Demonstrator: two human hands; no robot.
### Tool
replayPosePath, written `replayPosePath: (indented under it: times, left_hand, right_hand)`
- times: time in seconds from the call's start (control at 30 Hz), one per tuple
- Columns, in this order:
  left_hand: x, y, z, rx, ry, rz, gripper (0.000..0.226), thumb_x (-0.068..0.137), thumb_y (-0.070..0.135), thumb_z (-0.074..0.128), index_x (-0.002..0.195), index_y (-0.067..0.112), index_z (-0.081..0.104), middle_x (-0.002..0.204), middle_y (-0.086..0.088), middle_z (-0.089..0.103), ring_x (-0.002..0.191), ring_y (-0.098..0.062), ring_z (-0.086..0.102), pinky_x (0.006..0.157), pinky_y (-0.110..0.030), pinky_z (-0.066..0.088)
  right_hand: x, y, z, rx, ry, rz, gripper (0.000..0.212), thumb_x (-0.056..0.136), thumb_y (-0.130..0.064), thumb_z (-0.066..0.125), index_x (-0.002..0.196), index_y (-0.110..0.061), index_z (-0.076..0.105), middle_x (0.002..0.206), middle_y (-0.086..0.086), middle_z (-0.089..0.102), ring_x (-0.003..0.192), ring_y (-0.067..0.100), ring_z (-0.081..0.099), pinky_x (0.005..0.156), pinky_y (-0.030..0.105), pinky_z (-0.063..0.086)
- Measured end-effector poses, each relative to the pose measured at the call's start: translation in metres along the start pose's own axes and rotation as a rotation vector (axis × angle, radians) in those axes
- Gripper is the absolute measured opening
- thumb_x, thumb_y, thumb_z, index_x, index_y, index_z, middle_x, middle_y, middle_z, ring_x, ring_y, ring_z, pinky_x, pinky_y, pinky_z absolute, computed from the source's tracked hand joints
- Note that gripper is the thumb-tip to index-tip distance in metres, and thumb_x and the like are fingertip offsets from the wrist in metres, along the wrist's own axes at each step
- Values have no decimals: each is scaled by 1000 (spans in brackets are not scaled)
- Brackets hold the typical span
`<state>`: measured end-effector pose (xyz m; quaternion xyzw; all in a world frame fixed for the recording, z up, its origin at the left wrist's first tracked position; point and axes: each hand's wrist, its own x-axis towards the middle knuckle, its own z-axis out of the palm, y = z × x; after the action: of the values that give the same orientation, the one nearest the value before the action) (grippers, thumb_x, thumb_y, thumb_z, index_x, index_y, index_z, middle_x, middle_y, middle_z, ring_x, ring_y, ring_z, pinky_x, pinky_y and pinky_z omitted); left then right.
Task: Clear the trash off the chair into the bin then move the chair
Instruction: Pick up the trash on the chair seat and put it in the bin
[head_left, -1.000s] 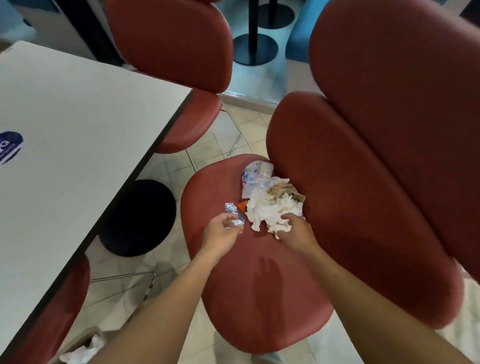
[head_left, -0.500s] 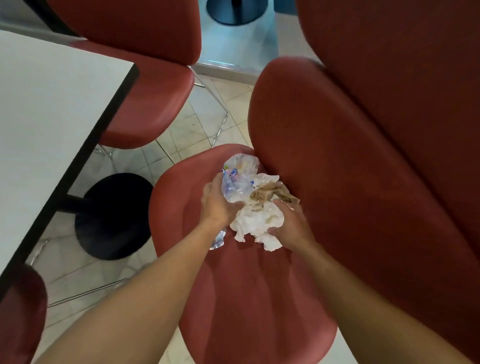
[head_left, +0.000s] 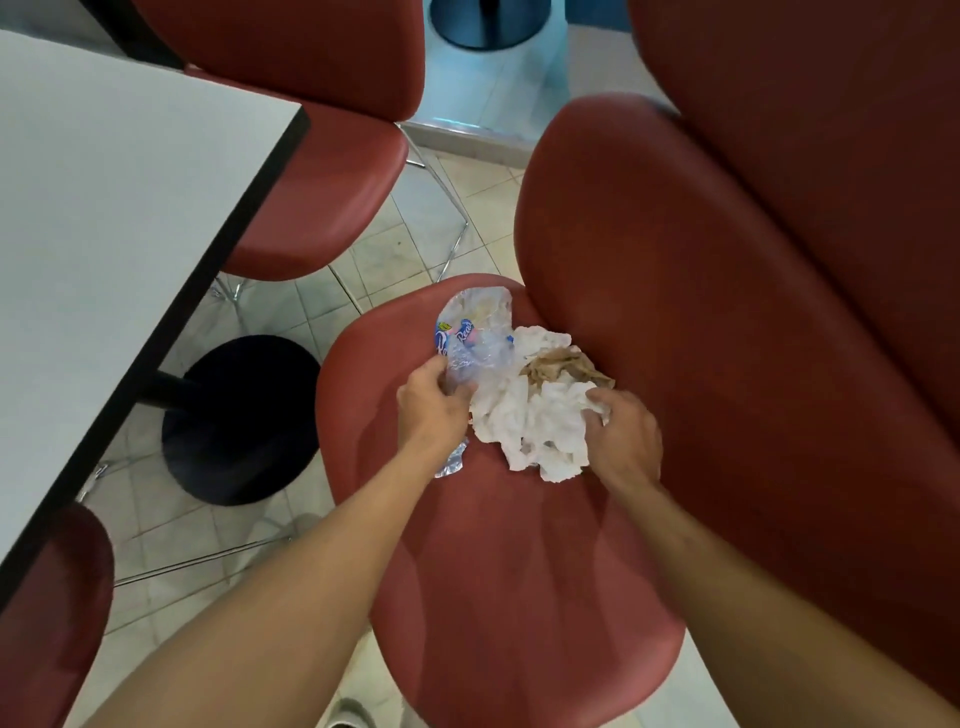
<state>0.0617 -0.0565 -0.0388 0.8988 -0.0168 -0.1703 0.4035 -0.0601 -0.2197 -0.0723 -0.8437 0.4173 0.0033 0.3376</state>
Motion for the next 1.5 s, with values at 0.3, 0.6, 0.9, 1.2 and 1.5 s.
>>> replayPosePath:
  times: [0.3, 0.6, 0.9, 1.2, 1.5]
  left_hand:
    - [-85, -2, -70, -115, 39, 67, 30, 76, 8, 67, 59, 23, 47, 55, 12, 49, 50, -3, 42, 47, -13, 31]
    - [-184, -62, -150, -202, 62, -24, 13, 76, 14, 68, 74, 10, 56, 76, -13, 65, 68, -25, 60, 65, -41, 49]
    - [-288, -143, -253, -296, 190, -134, 18, 79, 16, 70, 87, 1, 63, 86, -15, 68, 72, -25, 61, 70, -41, 52]
    - [-353, -252, -329, -320, 355, -288, 18, 80, 19, 69, 87, 3, 62, 80, -15, 63, 75, -28, 60, 70, -41, 51]
    - [-384, -341, -357, -406, 349, -425, 29, 77, 28, 64, 75, 0, 58, 69, -17, 59, 63, -14, 49, 62, -36, 47]
  right_hand:
    - [-77, -44, -52, 119, 150, 4, 27, 89, -20, 59, 114, -18, 67, 113, 7, 65, 103, 26, 61, 89, 32, 44]
    - [-195, -99, -43, 196, 85, -34, 28, 89, -22, 55, 113, -17, 67, 112, 4, 69, 93, 23, 65, 87, 29, 47]
    - [-294, -155, 26, 196, -38, -180, 24, 89, -23, 56, 109, -16, 68, 96, 3, 70, 84, 16, 58, 88, 34, 51]
    - [-379, -212, 108, 176, -223, -321, 19, 87, -23, 60, 103, -18, 70, 94, -1, 70, 83, 16, 65, 78, 36, 55]
    - [-437, -231, 175, 84, -383, -397, 18, 91, -22, 60, 107, -19, 67, 93, -2, 67, 73, 12, 62, 65, 24, 52]
